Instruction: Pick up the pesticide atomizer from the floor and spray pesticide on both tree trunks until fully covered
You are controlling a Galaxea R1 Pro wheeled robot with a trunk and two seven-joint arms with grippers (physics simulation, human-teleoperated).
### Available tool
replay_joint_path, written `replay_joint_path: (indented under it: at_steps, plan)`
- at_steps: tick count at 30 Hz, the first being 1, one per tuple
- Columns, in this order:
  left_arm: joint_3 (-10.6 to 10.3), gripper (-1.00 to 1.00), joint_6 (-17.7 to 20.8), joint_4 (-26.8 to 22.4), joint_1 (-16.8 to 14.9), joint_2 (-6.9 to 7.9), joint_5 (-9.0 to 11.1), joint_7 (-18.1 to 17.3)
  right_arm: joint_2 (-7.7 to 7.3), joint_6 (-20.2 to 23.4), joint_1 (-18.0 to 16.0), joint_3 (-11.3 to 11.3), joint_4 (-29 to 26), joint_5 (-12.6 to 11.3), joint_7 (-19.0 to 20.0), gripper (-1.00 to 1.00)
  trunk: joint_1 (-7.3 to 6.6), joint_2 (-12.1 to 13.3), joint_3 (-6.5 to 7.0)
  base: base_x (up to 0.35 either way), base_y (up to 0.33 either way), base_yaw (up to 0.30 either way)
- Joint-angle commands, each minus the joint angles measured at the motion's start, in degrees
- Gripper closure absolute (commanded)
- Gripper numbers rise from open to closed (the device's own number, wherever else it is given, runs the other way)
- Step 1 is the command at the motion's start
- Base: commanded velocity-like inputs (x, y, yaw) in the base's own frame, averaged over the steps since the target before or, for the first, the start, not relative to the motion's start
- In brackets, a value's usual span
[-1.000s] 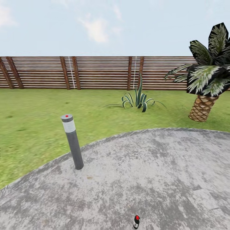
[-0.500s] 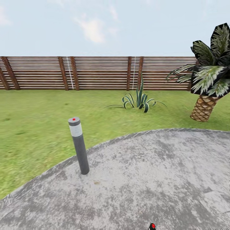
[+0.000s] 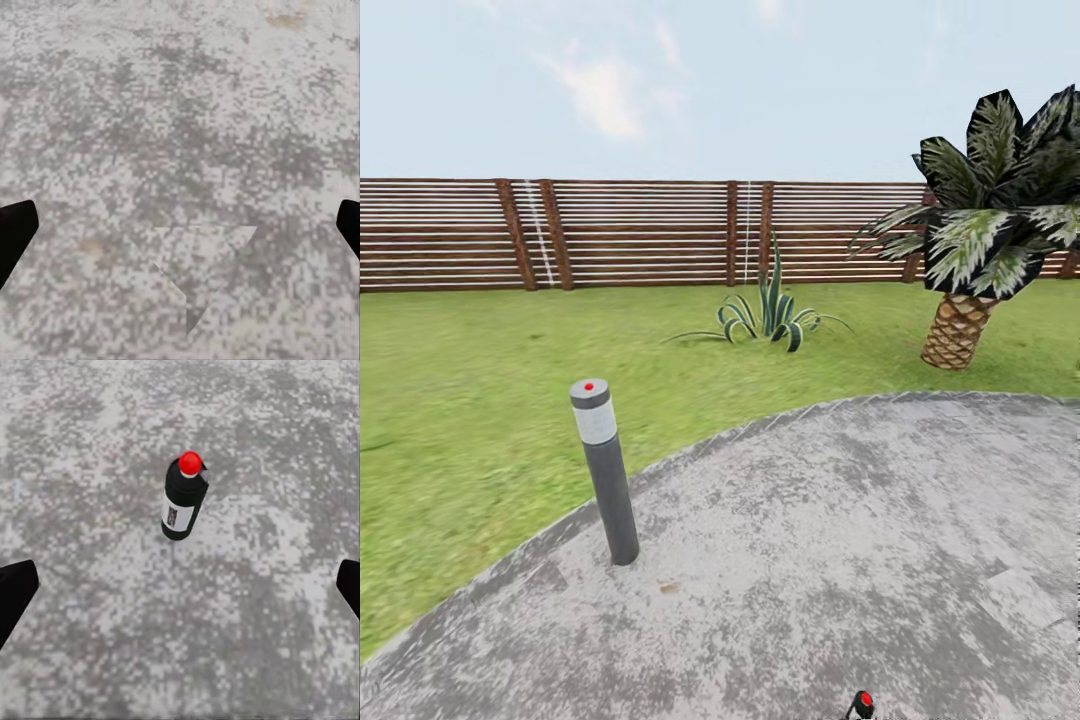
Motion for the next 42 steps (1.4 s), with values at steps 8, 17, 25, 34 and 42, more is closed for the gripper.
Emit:
replay_joint_path:
  at_steps: [8,17,25,34,42]
  plan:
    - [0.0,-1.0,-0.2,0.1,0.0,0.0,0.1,0.0,0.0,-0.2,0.0,0.0,0.0,0.0,0.0,-1.0,-0.01,0.0,0.24,0.0,0.337,-0.233]
    - [0.1,-1.0,-0.2,0.1,0.0,0.0,0.1,0.1,0.0,-0.1,0.0,0.0,0.0,0.1,0.0,-1.0,-0.01,0.0,0.58,0.0,0.333,-0.233]
    - [0.1,-1.0,-0.2,0.1,0.0,0.0,0.1,0.1,0.0,-0.1,0.0,0.0,0.0,0.1,0.0,-1.0,-0.01,0.0,0.8,0.0,0.238,-0.243]
    - [0.1,-1.0,-0.2,0.1,0.0,0.0,0.1,0.1,0.0,-0.1,0.0,0.0,0.0,0.1,0.0,-1.0,-0.01,0.0,0.82,0.0,0.07,-0.274]
    - [0.1,-1.0,-0.2,0.1,0.0,0.0,0.1,0.1,0.0,-0.1,0.0,0.0,0.0,0.1,0.0,-1.0,-0.01,0.0,0.82,0.0,0.003,-0.276]
